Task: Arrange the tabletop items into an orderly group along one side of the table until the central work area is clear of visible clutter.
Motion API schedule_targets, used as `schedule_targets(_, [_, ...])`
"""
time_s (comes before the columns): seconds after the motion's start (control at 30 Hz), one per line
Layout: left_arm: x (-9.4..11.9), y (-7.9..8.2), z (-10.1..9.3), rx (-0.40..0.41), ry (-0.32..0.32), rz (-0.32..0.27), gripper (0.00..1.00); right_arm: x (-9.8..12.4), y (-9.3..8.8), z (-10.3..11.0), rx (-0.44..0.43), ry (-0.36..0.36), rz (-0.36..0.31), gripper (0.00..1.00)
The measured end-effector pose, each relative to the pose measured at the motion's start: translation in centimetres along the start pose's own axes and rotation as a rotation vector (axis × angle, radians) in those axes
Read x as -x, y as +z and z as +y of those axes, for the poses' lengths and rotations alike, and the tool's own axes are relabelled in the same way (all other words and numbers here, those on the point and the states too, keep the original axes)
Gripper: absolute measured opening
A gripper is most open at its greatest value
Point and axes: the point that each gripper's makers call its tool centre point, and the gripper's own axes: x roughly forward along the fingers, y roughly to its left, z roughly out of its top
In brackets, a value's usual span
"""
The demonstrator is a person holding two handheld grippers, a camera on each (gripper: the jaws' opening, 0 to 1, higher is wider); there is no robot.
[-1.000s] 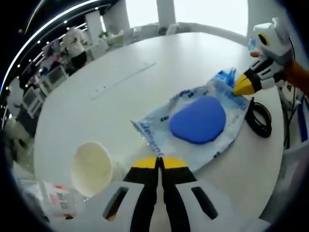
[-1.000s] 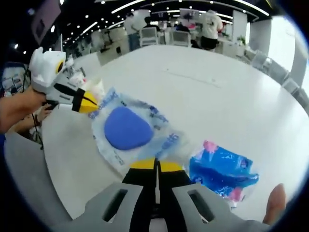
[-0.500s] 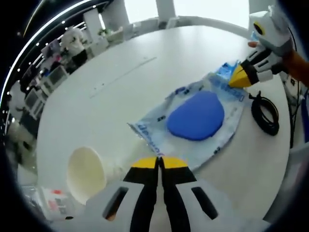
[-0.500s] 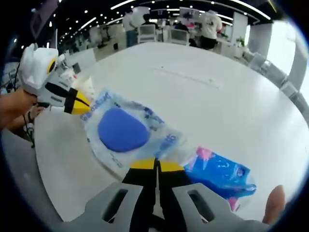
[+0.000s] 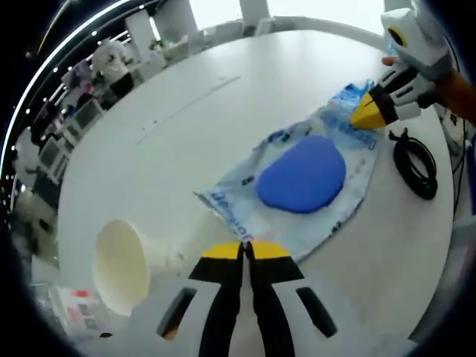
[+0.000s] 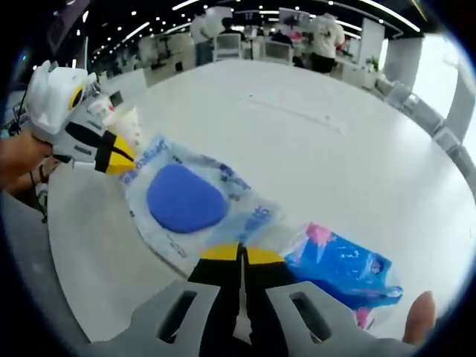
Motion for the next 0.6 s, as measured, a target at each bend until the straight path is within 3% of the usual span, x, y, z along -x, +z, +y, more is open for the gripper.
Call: schedule_targets(0.6, [-0.49, -0.41, 0.04, -0.02, 0.008, -0.005, 0.11, -0.01, -0.02, -0.39, 0.007, -0.017, -0.008, 0.04])
